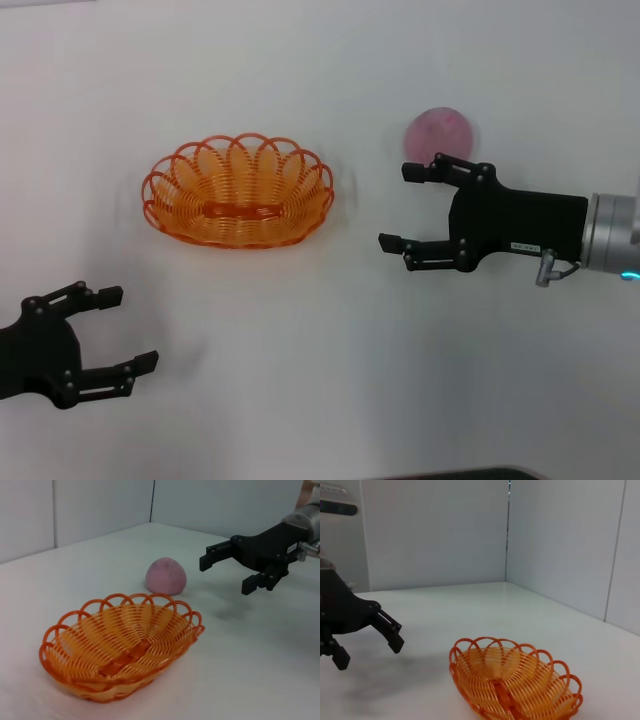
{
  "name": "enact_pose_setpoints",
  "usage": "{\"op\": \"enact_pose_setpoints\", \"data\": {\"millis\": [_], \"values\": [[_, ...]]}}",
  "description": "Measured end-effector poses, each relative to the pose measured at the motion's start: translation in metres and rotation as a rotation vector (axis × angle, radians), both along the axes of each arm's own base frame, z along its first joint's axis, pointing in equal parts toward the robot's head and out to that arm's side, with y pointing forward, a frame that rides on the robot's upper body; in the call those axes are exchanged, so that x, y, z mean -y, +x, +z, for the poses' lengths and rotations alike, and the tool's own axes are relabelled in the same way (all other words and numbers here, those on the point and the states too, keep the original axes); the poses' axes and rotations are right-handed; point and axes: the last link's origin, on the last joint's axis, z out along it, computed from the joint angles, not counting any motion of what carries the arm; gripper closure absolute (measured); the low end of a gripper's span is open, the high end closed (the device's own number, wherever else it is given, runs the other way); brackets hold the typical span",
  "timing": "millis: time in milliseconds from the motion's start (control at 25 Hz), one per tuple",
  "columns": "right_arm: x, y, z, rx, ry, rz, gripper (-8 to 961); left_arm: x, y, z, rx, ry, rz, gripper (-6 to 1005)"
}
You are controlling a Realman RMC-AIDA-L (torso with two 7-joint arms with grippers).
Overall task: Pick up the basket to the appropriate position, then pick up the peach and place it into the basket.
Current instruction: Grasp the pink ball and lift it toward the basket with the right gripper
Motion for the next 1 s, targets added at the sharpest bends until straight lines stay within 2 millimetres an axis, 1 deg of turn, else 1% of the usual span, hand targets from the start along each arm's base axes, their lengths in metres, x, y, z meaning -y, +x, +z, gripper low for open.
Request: {"op": "enact_pose_setpoints", "data": {"millis": [200,440,640,800,1000], "values": [[0.002,0.006,0.005,-0.005,-0.003,-0.040,8,-0.001,0.001,-0.001,0.002,-0.003,-0.001,100],[0.005,0.019,0.021,-0.002,0.061,-0.082,7,0.000,-0.001,0.001,-0.001,0.002,0.004,100],[0.006,0.021,0.026,-0.017,0.072,-0.101,8,-0.002,0.000,0.002,-0.003,0.004,-0.001,99],[-0.004,0.013,0.037,-0.071,0.016,-0.180,8,-0.003,0.000,0.002,-0.005,0.006,-0.001,99],[-0.022,-0.010,0.055,-0.123,-0.133,-0.328,7,-0.004,0.000,0.002,-0.007,0.008,-0.001,99]]}}
